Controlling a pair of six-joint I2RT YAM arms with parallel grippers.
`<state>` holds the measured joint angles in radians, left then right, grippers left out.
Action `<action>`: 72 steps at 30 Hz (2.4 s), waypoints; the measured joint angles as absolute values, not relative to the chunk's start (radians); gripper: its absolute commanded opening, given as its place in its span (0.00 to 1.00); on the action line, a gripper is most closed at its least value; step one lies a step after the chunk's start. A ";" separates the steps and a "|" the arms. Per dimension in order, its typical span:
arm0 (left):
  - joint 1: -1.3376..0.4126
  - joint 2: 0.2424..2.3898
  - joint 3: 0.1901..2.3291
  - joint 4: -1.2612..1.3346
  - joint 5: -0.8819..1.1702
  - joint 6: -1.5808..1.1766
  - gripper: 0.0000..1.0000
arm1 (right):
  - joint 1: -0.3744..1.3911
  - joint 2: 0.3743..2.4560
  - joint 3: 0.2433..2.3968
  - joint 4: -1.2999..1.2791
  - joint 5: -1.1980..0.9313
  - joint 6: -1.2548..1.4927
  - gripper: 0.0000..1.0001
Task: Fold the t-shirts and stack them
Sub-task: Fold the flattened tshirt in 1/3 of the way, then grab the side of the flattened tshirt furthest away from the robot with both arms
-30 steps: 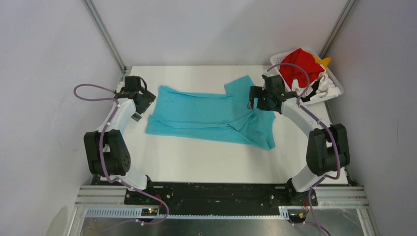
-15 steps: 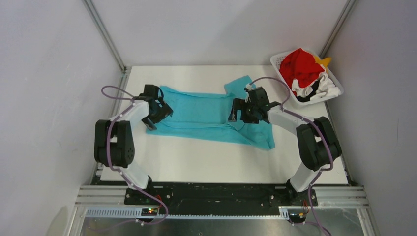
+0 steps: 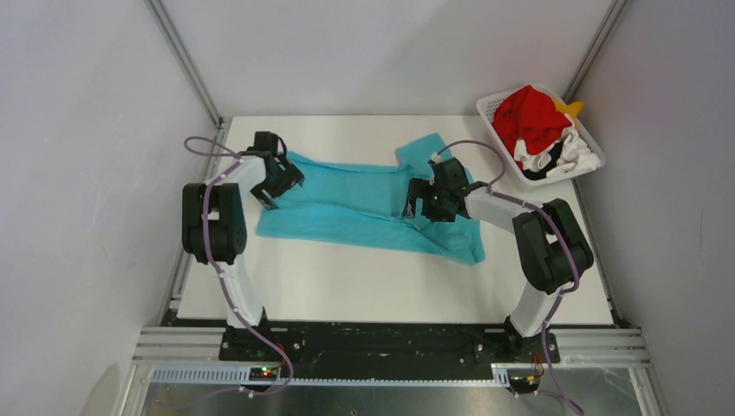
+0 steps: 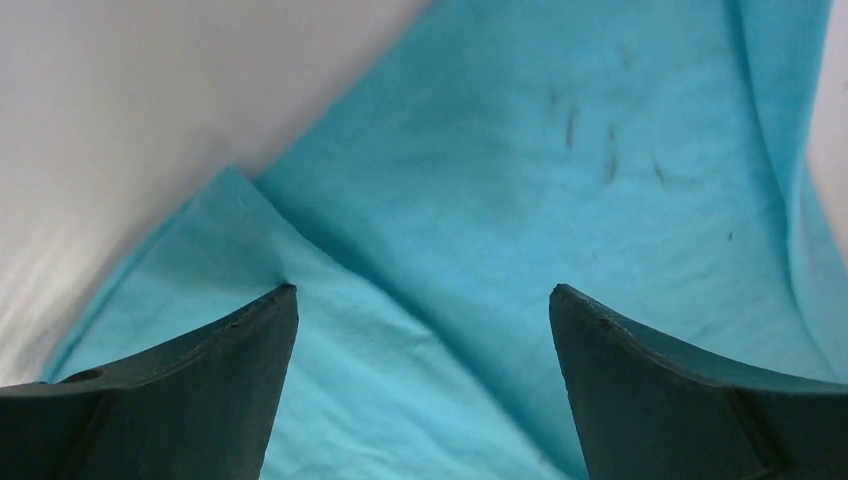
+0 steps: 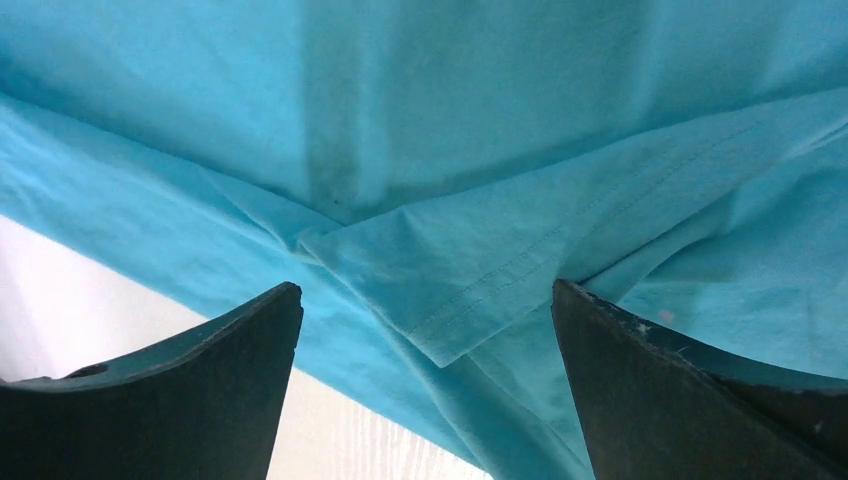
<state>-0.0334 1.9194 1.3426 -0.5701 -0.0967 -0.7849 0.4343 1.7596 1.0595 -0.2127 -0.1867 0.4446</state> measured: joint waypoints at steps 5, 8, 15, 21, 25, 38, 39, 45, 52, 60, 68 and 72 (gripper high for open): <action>0.035 1.959 1.367 -0.564 -0.081 -0.795 1.00 | 0.432 1.741 1.028 -0.206 -0.143 0.445 0.99; 0.051 1.949 1.353 -0.554 -0.075 -0.797 1.00 | 0.429 1.716 0.994 -0.193 -0.135 0.453 1.00; 0.015 1.870 1.238 -0.535 -0.082 -0.796 1.00 | 0.426 1.665 0.907 -0.118 -0.134 0.476 0.99; 0.009 1.718 1.048 -0.525 -0.106 -0.797 1.00 | 0.443 1.514 0.737 -0.075 -0.112 0.505 1.00; -0.005 1.565 0.876 -0.527 -0.134 -0.805 1.00 | 0.485 1.379 0.618 -0.088 -0.085 0.538 1.00; -0.061 1.138 0.553 -0.558 -0.188 -0.830 1.00 | 0.622 0.862 0.368 -0.343 0.002 0.688 1.00; -0.061 1.138 0.568 -0.573 -0.188 -0.825 1.00 | 0.610 0.852 0.378 -0.357 0.004 0.687 1.00; -0.057 1.219 0.799 -0.607 -0.200 -0.798 1.00 | 0.459 0.933 0.609 -0.377 0.010 0.631 1.00; -0.014 1.562 1.116 -0.595 -0.198 -0.764 1.00 | 0.290 1.266 0.882 -0.225 -0.023 0.533 0.99; 0.060 1.863 1.312 -0.601 -0.119 -0.730 0.98 | 0.245 1.533 1.016 -0.123 -0.112 0.466 0.99; 0.069 1.885 1.297 -0.627 -0.063 -0.722 0.73 | 0.231 1.557 1.018 -0.121 -0.128 0.450 0.99; 0.065 1.886 1.267 -0.634 -0.048 -0.715 0.57 | 0.229 1.557 1.018 -0.121 -0.141 0.451 1.00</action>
